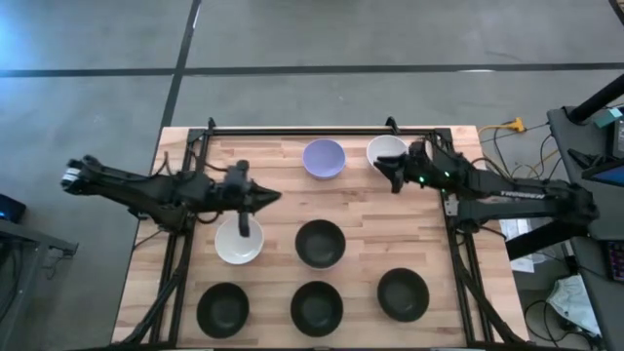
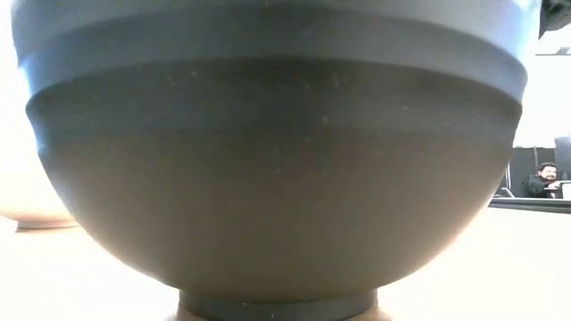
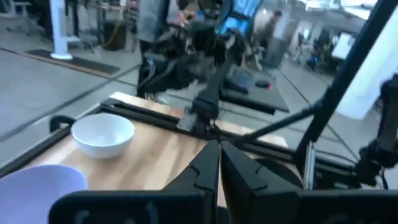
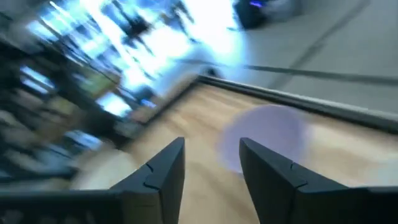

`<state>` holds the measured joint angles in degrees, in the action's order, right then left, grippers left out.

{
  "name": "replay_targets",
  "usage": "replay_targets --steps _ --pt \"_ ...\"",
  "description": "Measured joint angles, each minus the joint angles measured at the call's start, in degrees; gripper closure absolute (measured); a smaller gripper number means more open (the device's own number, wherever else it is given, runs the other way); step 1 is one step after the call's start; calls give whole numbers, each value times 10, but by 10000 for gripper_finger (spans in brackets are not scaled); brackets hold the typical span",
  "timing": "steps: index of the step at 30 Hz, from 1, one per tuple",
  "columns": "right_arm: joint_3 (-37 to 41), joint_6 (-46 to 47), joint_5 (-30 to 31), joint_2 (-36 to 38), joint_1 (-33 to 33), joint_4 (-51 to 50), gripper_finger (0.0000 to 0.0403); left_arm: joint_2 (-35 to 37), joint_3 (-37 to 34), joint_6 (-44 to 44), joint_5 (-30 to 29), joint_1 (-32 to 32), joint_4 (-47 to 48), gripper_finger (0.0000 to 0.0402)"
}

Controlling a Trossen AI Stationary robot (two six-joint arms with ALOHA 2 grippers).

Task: Nest bowls inside each other
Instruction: Stack the top right white bowl on top of the top black bowl

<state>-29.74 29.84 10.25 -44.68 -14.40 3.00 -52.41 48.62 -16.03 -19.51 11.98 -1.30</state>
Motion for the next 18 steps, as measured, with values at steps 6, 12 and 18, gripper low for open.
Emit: replay_targets --steps 6,12,18 --pt "-106 -126 -30 -75 -97 -212 213 50 -13 4 -23 0 2 401" --pt "-228 -187 -75 -218 -166 -412 197 69 -20 18 -45 0 2 401" --pt "-346 -248 -88 -379 -194 -533 197 74 -23 31 -49 0 3 401"
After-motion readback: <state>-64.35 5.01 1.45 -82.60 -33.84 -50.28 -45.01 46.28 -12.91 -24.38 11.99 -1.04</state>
